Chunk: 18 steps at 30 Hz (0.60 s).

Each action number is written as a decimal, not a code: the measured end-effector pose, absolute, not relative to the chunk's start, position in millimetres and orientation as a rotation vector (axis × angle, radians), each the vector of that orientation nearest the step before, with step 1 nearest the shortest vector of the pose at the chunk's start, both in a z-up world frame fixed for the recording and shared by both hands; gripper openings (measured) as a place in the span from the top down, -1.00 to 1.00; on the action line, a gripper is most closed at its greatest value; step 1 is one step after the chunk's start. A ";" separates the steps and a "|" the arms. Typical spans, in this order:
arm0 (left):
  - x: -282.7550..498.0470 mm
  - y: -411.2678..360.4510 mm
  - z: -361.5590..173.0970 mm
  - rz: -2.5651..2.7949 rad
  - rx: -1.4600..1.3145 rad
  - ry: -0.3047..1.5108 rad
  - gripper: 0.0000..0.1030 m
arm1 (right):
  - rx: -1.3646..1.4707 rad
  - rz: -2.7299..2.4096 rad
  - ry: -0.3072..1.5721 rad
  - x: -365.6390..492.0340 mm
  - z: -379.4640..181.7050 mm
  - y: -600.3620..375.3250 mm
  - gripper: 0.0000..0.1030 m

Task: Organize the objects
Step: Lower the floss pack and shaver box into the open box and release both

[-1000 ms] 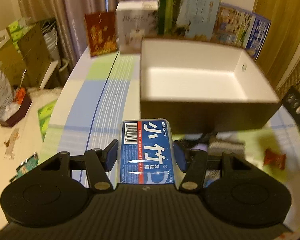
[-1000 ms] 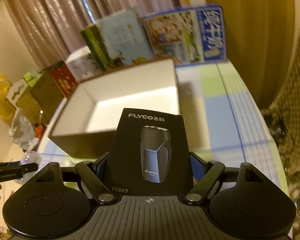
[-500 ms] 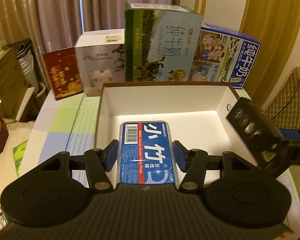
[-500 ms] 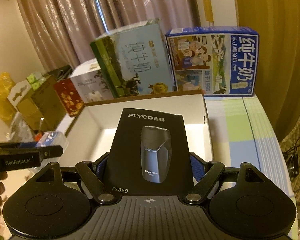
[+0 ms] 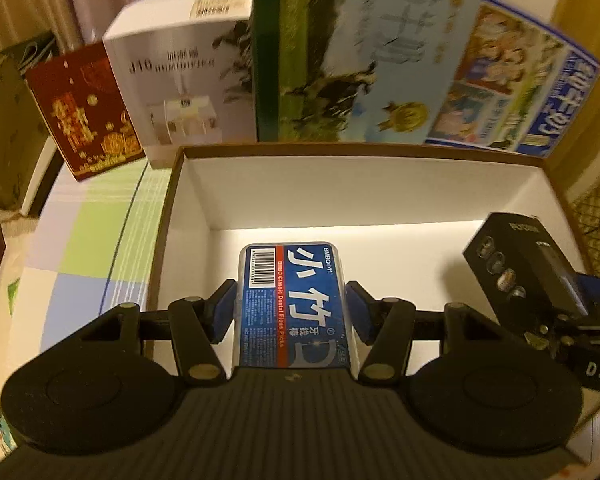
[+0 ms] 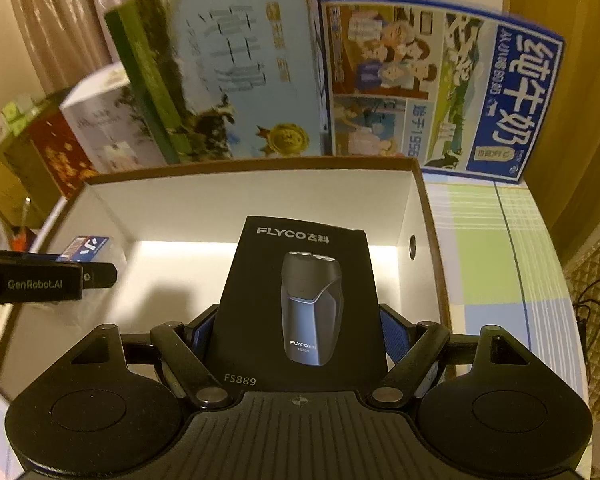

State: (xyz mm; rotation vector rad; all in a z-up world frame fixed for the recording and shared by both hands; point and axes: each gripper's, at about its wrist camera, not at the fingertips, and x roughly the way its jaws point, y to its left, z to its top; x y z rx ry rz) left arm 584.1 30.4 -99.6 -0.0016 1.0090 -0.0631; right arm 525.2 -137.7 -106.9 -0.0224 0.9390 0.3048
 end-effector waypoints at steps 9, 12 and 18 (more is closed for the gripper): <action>611.7 32.6 -121.6 -0.027 0.024 1.019 -0.05 | -0.035 0.299 0.939 544.1 -112.9 -125.8 -0.50; 615.5 32.6 -118.9 -0.035 0.012 0.999 -0.38 | -0.037 0.303 0.925 545.2 -111.4 -123.2 -0.50; 611.1 27.6 -109.0 -0.052 0.068 0.945 -0.52 | -0.036 0.304 0.904 548.7 -111.6 -122.1 -0.50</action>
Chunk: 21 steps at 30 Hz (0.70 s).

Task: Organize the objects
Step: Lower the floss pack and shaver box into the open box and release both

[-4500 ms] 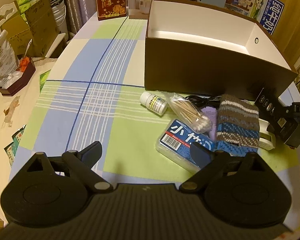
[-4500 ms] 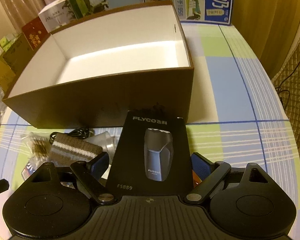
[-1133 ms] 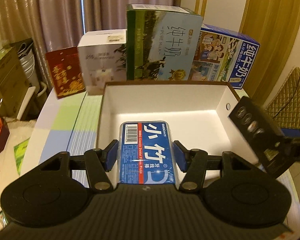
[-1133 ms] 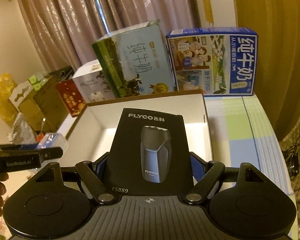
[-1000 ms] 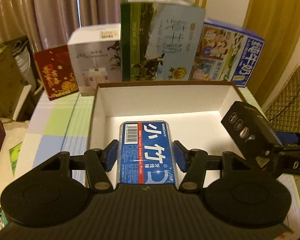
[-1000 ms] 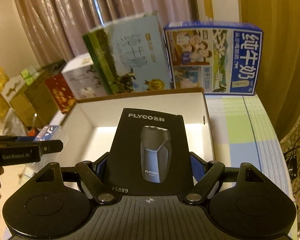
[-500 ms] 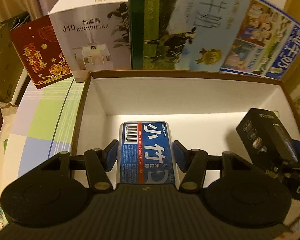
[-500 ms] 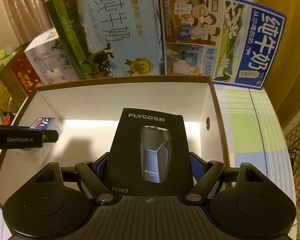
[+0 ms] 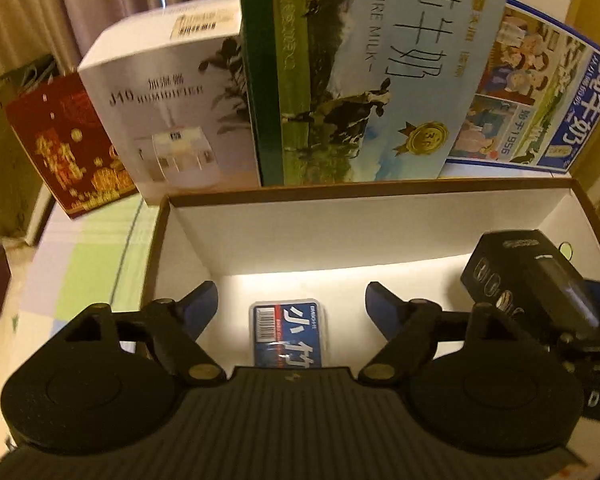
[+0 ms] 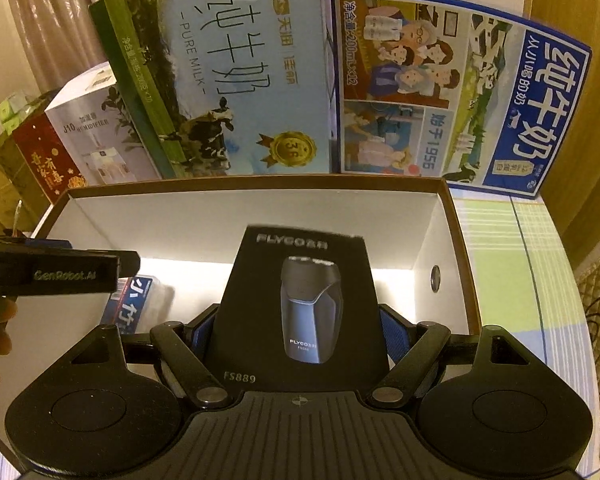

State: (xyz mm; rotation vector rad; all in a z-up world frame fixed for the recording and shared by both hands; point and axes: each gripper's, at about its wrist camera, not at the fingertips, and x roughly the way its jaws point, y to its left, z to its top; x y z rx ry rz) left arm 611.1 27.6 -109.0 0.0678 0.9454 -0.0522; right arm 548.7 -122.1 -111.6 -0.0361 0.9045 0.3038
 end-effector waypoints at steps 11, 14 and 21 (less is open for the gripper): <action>580.4 37.2 -85.4 -0.081 0.048 0.931 -0.87 | 0.002 0.353 0.827 524.8 -83.9 -142.0 -0.52; 560.7 37.2 -72.9 -0.093 0.079 0.897 -0.95 | 0.030 0.380 0.803 503.9 -74.0 -151.5 -0.61; 505.1 34.2 -45.6 -0.097 0.158 0.809 -0.98 | 0.050 0.377 0.761 457.3 -60.3 -170.2 -0.75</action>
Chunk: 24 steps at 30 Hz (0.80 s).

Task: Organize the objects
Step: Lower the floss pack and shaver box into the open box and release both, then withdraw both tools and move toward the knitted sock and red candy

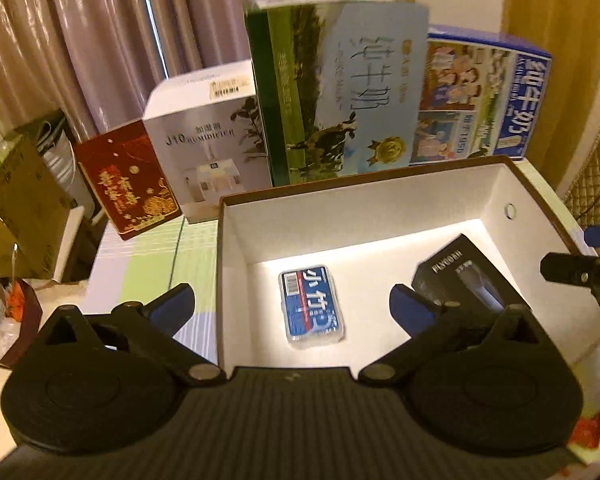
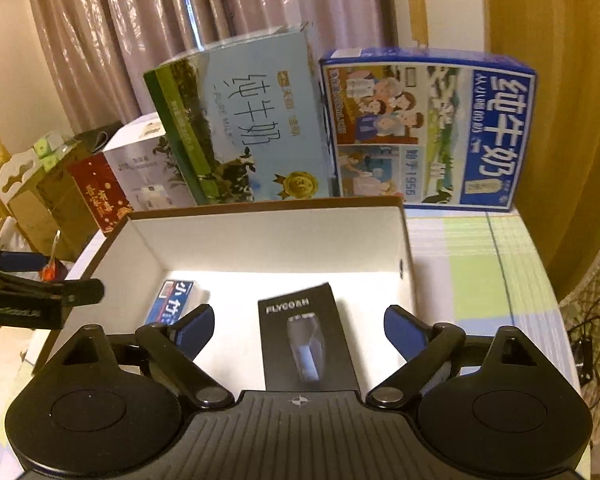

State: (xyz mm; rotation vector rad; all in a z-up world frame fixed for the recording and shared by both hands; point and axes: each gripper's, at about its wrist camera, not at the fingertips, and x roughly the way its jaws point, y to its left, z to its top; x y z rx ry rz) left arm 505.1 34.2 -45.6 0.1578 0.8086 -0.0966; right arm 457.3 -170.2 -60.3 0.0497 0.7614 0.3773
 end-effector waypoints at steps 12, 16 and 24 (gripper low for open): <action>409.4 56.1 -29.1 -0.065 0.039 0.808 -0.98 | 0.084 0.344 0.738 375.8 -49.5 -204.6 -0.79; 385.1 62.2 -30.8 -0.031 -0.001 0.827 -0.98 | 0.087 0.350 0.744 353.3 -47.1 -209.7 -0.78; 333.7 59.1 -32.4 -0.008 0.037 0.847 -0.98 | 0.075 0.328 0.787 310.0 -47.8 -225.5 -0.78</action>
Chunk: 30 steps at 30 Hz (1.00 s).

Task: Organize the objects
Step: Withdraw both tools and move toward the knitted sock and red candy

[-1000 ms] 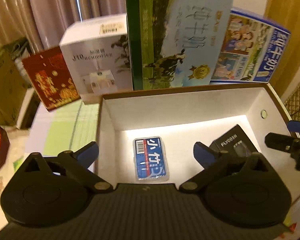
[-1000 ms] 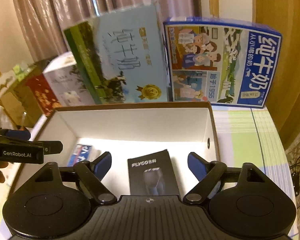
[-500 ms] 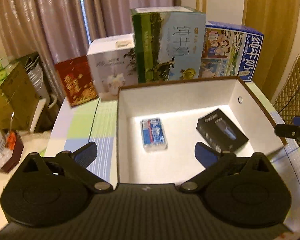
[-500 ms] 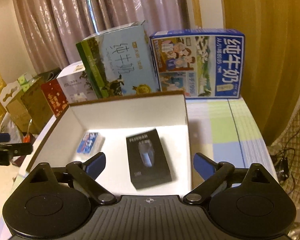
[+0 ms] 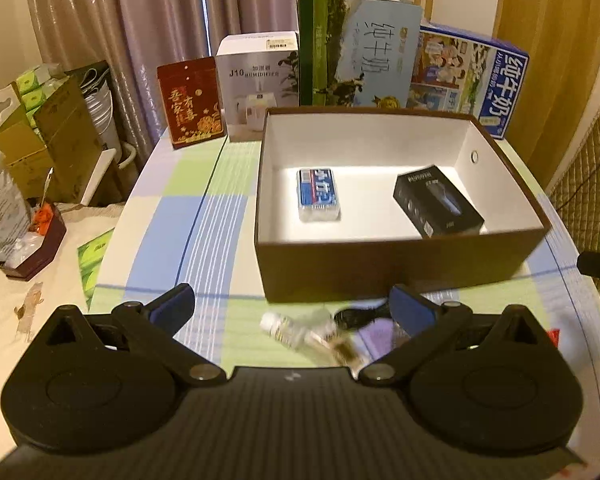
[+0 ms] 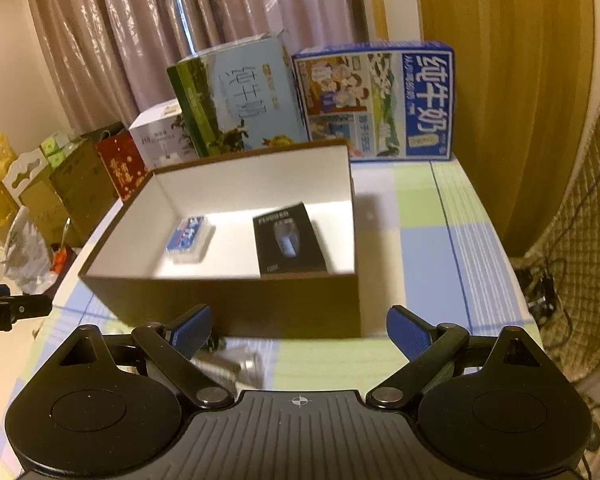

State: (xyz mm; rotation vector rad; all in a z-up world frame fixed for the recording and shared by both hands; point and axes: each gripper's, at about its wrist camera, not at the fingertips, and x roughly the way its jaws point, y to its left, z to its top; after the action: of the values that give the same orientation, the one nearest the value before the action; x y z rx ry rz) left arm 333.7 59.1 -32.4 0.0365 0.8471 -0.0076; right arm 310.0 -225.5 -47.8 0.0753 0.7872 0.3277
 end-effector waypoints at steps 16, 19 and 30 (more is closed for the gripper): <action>252.7 39.1 -48.3 0.013 -0.042 0.930 -0.98 | 0.012 0.370 0.864 249.3 -62.8 -259.8 -0.68; 240.7 32.3 -53.3 0.018 -0.058 0.946 -0.98 | -0.004 0.392 0.875 239.4 -67.5 -265.5 -0.61; 208.5 9.9 -63.8 0.037 -0.075 0.958 -0.98 | -0.080 0.465 0.893 221.2 -89.0 -273.4 -0.34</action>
State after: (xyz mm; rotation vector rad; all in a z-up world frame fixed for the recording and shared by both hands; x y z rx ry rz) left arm 208.5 9.9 -63.8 -0.0745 0.9577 0.0373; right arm 221.2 -273.4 -89.0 -0.0802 0.8930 0.4652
